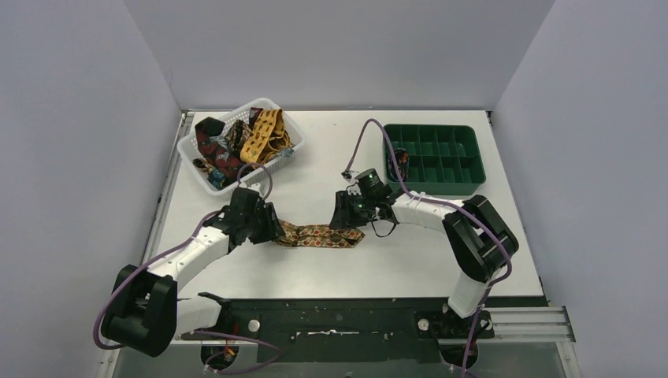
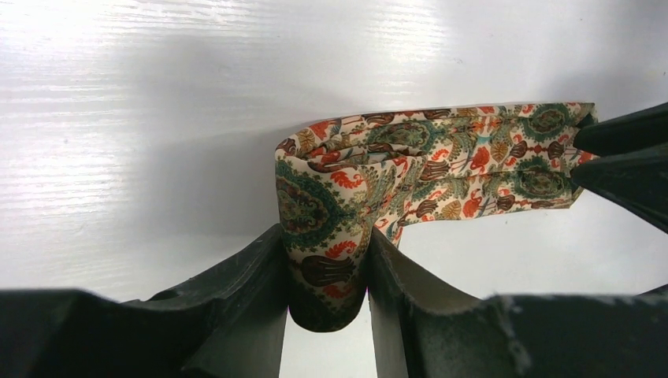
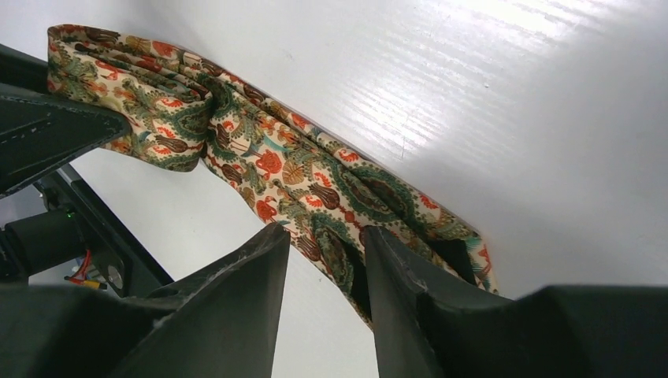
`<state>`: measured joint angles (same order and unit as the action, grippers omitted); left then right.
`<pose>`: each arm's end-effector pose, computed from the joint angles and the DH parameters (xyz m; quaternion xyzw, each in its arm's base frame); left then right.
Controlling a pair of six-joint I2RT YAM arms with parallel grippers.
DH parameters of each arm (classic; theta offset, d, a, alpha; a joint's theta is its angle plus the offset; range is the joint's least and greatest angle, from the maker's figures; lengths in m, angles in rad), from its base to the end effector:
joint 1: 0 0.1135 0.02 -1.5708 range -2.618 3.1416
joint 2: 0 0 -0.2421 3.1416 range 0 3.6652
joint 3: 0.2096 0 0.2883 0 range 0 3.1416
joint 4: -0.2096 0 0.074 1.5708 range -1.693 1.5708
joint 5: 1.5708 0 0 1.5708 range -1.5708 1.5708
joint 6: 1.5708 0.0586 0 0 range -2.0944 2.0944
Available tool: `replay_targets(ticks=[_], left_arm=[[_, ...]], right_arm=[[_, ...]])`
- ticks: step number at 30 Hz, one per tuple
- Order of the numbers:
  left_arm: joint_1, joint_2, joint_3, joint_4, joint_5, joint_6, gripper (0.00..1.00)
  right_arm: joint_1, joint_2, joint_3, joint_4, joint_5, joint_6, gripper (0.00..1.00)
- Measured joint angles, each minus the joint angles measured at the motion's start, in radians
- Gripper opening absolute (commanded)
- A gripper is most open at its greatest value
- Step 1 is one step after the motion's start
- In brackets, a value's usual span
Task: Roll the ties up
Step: Roll the tie at the center of the board.
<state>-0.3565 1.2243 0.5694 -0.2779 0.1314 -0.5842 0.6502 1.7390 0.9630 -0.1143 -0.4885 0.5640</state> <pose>0.2566 -0.1037 0.1109 -0.0872 0.9437 -0.1974 0.2507 0.2881 0.2537 0.0997 -0.1200 0.9104 0.3720 0.1359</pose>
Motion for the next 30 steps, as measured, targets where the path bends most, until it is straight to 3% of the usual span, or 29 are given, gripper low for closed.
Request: replay_targets(ticks=[21, 30], left_arm=[[0.020, -0.026, 0.038, -0.099, -0.076, 0.011, 0.37], [0.032, -0.027, 0.089, -0.146, -0.049, 0.074, 0.37]], right_arm=[[0.086, 0.050, 0.006, -0.024, 0.010, -0.055, 0.30], [0.071, 0.035, 0.007, -0.042, 0.030, -0.093, 0.37]])
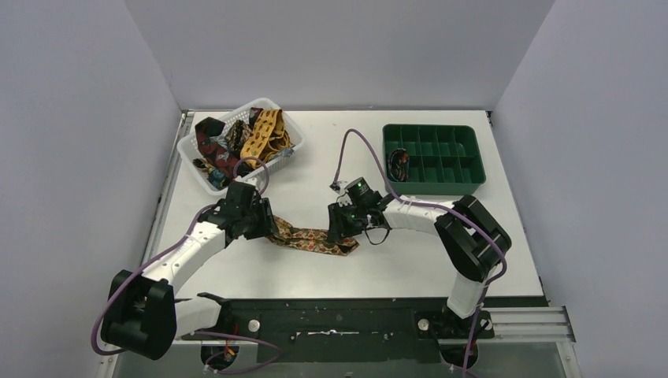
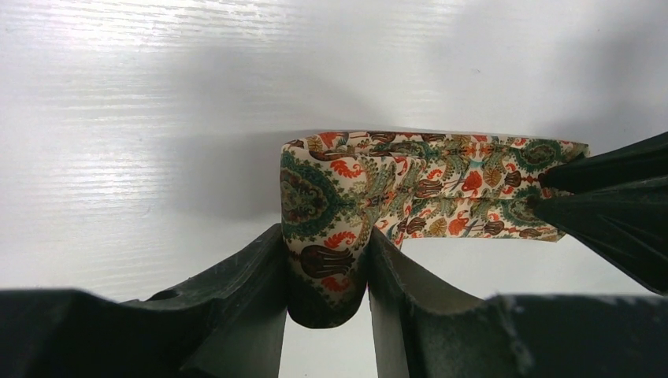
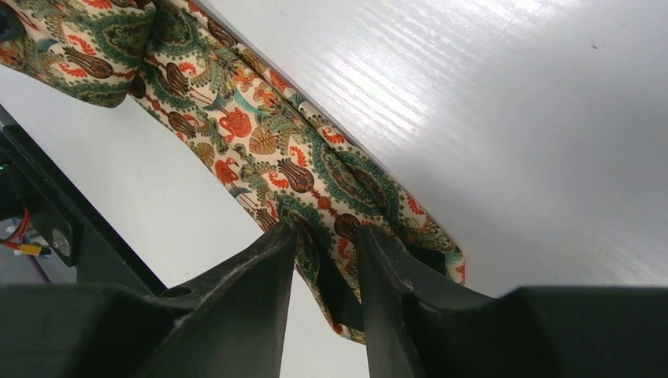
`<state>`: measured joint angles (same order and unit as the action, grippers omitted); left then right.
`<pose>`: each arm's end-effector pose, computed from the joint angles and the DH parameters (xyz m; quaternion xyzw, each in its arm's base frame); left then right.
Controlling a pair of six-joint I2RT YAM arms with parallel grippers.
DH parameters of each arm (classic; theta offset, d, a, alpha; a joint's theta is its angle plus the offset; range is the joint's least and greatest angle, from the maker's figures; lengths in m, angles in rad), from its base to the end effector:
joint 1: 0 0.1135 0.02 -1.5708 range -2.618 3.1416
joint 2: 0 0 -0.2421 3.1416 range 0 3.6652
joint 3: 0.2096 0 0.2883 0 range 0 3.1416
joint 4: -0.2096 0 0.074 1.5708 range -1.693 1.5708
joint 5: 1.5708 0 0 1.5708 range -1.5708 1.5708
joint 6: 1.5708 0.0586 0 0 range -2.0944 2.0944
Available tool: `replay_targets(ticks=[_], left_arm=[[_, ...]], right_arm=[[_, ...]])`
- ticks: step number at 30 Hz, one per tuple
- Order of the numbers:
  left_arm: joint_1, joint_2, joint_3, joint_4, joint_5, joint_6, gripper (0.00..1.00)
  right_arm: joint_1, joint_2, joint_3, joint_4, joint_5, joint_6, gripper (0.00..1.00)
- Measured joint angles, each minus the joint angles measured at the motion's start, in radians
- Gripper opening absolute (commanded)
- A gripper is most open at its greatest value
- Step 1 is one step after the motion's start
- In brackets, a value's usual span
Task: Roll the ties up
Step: Roll the tie at the center of the board.
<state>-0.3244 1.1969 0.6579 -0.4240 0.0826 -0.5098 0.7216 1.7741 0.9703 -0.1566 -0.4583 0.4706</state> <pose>0.2638 -0.0938 0.1369 -0.0759 0.9504 -0.1571 0.2574 0.2684 0.2707 0.0855 -0.1840 0.9130 0.3436 0.1205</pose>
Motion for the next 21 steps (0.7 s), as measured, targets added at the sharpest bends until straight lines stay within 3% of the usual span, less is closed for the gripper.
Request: replay_targets(ticks=[7, 15, 21], left_arm=[[-0.005, 0.000, 0.000, -0.014, -0.031, 0.023, 0.36], [-0.067, 0.000, 0.030, -0.059, -0.172, 0.024, 0.36], [-0.172, 0.022, 0.090, -0.120, -0.342, 0.021, 0.36]], right_arm=[[-0.009, -0.009, 0.004, -0.009, -0.062, -0.033, 0.40], [-0.019, -0.095, 0.004, -0.006, -0.077, -0.020, 0.43], [-0.071, -0.141, -0.019, 0.021, -0.040, 0.014, 0.44]])
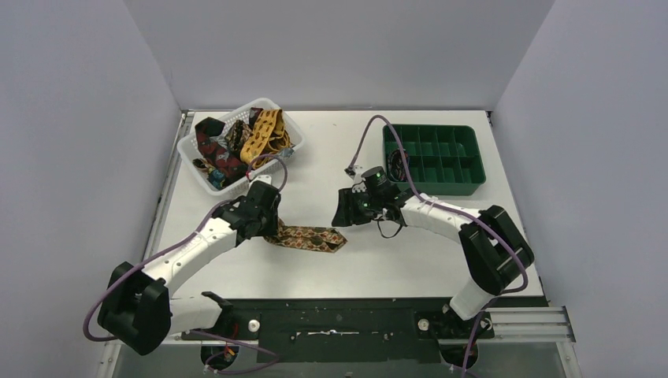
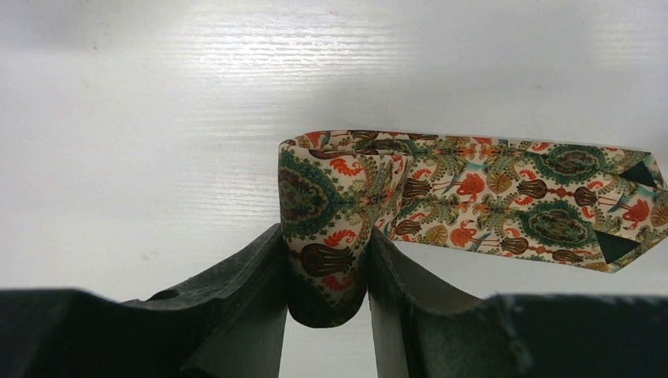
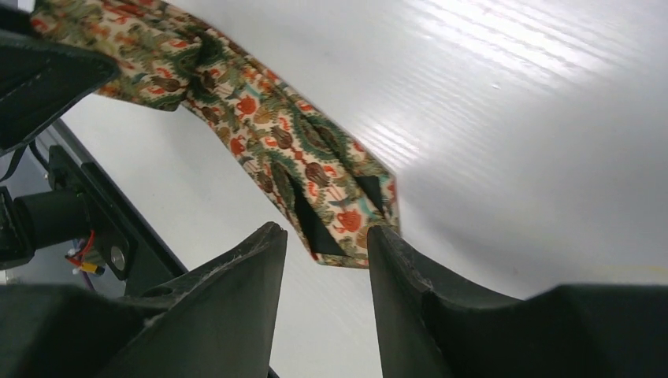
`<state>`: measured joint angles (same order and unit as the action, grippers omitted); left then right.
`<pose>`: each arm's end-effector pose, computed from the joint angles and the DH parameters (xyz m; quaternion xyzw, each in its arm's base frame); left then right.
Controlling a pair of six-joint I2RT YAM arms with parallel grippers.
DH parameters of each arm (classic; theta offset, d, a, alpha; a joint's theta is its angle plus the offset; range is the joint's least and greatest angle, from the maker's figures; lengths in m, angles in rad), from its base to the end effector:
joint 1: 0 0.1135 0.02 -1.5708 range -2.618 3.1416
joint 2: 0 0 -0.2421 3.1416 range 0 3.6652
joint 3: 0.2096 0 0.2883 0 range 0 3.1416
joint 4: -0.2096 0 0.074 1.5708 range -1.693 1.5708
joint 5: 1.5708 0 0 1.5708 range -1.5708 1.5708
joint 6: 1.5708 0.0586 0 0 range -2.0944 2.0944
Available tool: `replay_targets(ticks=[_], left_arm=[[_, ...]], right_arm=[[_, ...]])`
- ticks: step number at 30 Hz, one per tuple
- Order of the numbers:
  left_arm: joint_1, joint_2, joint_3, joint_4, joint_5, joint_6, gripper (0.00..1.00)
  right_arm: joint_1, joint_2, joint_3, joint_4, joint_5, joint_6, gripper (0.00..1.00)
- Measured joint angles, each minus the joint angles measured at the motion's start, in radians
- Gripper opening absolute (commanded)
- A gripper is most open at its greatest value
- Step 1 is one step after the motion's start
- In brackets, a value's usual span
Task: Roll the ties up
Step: Roll the tie at the center of the board.
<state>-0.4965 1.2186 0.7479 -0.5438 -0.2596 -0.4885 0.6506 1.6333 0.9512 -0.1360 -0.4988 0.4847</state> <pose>0.2569 -0.1221 0.1554 -0.0317 0.9536 -0.0191 0.2988 0.2835 0.2510 0.1324 -0.1651 0.8906 0.3850 0.1769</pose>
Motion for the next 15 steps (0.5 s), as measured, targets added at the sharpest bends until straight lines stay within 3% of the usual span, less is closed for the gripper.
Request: replay_targets(ticks=[8, 15], left_arm=[[-0.172, 0.040, 0.069, -0.072, -0.240, -0.027, 0.36], [-0.241, 0.140, 0.100, -0.114, -0.377, -0.060, 0.36]], right_arm=[[-0.104, -0.027, -0.079, 0.023, 0.032, 0.068, 0.46], [-0.154, -0.046, -0.103, 0.031, 0.035, 0.098, 0.46]])
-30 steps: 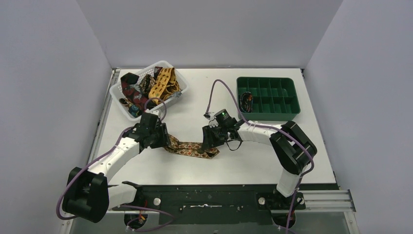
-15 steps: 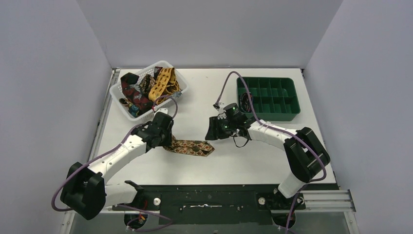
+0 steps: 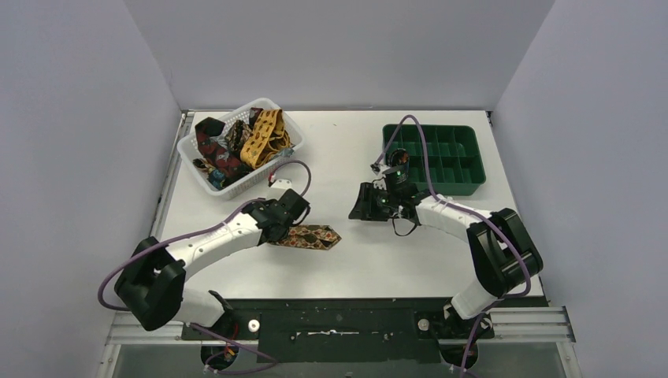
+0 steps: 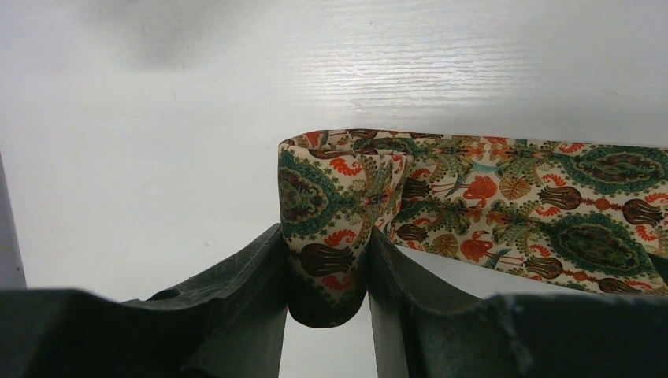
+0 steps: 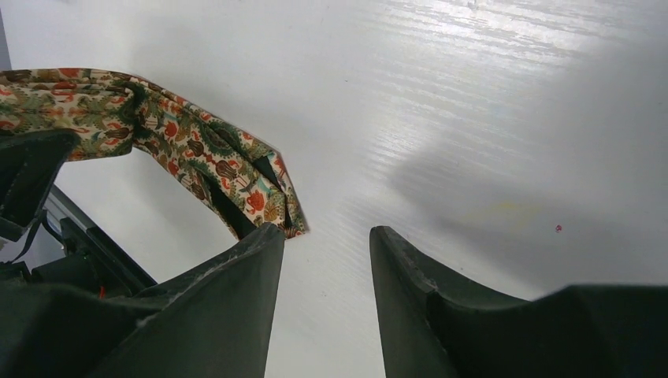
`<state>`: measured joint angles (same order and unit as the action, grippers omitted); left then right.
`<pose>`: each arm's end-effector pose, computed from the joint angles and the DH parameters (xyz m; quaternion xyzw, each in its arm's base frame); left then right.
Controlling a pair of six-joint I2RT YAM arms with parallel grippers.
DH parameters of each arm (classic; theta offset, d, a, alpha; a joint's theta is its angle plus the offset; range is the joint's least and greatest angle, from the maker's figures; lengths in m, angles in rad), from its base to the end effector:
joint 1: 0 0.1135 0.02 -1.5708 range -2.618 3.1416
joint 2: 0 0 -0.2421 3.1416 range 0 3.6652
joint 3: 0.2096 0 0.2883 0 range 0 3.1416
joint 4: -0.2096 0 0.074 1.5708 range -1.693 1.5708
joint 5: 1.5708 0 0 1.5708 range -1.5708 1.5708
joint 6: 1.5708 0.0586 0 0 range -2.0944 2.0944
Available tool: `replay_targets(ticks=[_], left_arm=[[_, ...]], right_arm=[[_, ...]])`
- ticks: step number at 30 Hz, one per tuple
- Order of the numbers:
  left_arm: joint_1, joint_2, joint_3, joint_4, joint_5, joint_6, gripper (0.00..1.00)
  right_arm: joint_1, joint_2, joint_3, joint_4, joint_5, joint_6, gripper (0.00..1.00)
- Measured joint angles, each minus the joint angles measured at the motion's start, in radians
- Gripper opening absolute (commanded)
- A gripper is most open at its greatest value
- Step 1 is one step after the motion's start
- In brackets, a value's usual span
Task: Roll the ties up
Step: Roll the tie at the center of the board.
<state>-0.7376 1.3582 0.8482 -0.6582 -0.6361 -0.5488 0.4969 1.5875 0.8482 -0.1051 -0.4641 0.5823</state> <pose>0.2393 -0.1705 0.1534 0.0255 0.9324 0.1313 0.3357 0.3011 0.1931 0.1154 -0.0428 0.9124 0.3621 0.1862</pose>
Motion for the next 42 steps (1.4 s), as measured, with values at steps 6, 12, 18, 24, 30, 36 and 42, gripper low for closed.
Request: replay_targets(ticks=[6, 12, 18, 24, 30, 36, 42], left_arm=[[-0.050, 0.080, 0.029, -0.022, -0.071, -0.028, 0.36], [-0.093, 0.139, 0.069, -0.028, -0.093, -0.045, 0.37], [-0.134, 0.206, 0.111, -0.039, -0.109, -0.054, 0.37], [-0.193, 0.300, 0.190, -0.097, -0.165, -0.096, 0.41], [-0.242, 0.347, 0.209, -0.092, -0.155, -0.097, 0.47], [-0.252, 0.356, 0.209, -0.034, -0.069, -0.070, 0.56], [-0.248, 0.338, 0.209, 0.016, 0.039, -0.048, 0.65]], right_arm=[[-0.009, -0.002, -0.005, 0.007, -0.001, 0.006, 0.46], [-0.021, -0.003, -0.017, 0.007, -0.001, 0.007, 0.46], [-0.027, -0.013, -0.022, 0.008, -0.001, 0.008, 0.47], [-0.034, -0.013, -0.023, 0.008, -0.001, 0.010, 0.47], [-0.043, -0.013, -0.030, 0.007, -0.001, 0.010, 0.50], [-0.056, -0.031, -0.031, 0.006, 0.000, 0.010, 0.51], [-0.067, -0.050, -0.031, 0.005, 0.000, 0.009, 0.55]])
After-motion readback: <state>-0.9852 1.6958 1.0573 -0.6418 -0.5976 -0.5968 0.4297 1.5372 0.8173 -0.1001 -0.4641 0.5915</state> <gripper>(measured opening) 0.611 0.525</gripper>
